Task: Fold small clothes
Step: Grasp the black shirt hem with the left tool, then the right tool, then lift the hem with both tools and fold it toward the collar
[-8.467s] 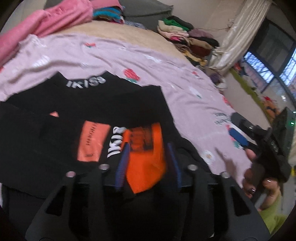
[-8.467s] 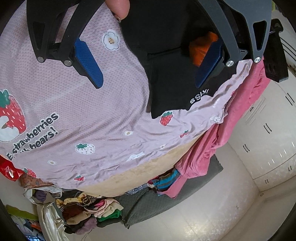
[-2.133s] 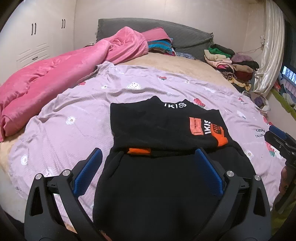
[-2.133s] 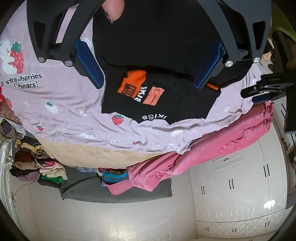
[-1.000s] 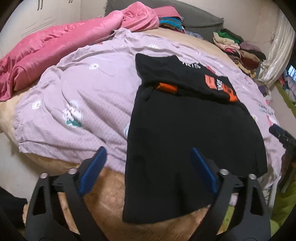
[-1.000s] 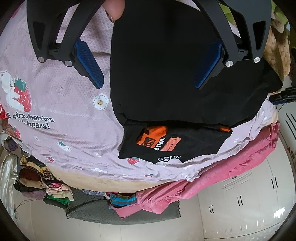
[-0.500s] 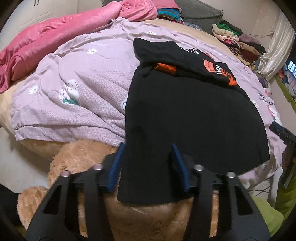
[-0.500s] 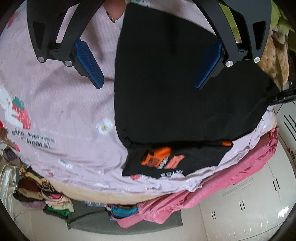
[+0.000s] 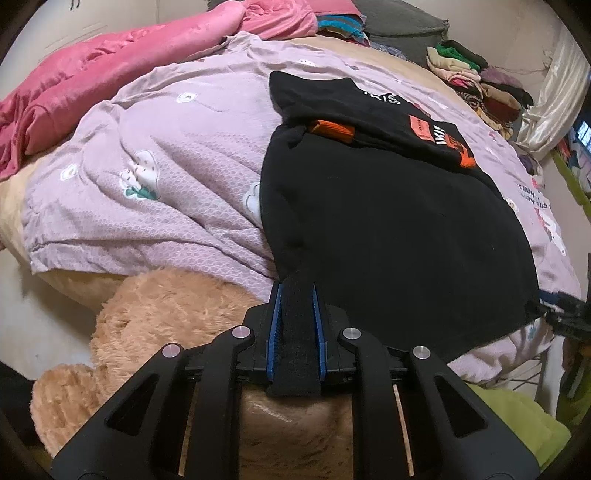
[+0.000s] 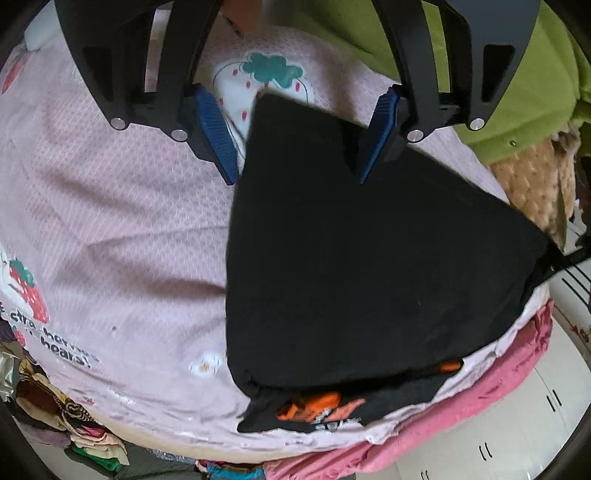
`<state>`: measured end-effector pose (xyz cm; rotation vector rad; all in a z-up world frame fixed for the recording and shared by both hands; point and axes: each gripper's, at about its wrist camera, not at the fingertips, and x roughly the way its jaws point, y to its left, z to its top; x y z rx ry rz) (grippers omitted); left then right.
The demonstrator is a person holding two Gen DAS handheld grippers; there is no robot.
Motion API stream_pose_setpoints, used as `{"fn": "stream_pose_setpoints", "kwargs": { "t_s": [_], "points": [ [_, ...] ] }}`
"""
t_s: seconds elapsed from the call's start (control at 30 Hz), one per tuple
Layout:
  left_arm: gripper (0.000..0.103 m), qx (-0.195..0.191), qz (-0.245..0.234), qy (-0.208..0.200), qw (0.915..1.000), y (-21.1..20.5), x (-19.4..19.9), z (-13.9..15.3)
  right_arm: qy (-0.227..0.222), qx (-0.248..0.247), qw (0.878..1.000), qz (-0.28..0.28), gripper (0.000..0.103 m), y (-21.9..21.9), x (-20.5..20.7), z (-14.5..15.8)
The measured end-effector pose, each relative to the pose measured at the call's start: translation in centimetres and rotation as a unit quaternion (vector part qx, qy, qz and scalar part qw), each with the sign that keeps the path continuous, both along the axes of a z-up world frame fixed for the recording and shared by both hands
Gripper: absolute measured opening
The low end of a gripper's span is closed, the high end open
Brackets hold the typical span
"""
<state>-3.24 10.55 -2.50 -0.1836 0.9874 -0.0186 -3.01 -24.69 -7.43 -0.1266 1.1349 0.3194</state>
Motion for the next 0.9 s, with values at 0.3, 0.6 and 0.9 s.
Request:
{"fn": "stream_pose_setpoints", "kwargs": {
  "t_s": [0.3,0.6,0.9],
  "points": [
    [0.005,-0.016,0.004,-0.01,0.9998,0.3,-0.1,0.2,-0.037,-0.002,0.999,-0.004,0.008,-0.6,0.5,1.3],
    [0.004,-0.044,0.006,-0.05,0.9978,0.8,0.2,2.9,-0.091,0.044,0.995,0.012,0.006,-0.6,0.8,5.2],
    [0.004,-0.062,0.022,-0.083,0.9943,2.0,1.8,5.8,-0.177,0.105,0.979,0.0,0.006,-1.0,2.4,10.3]
  ]
}}
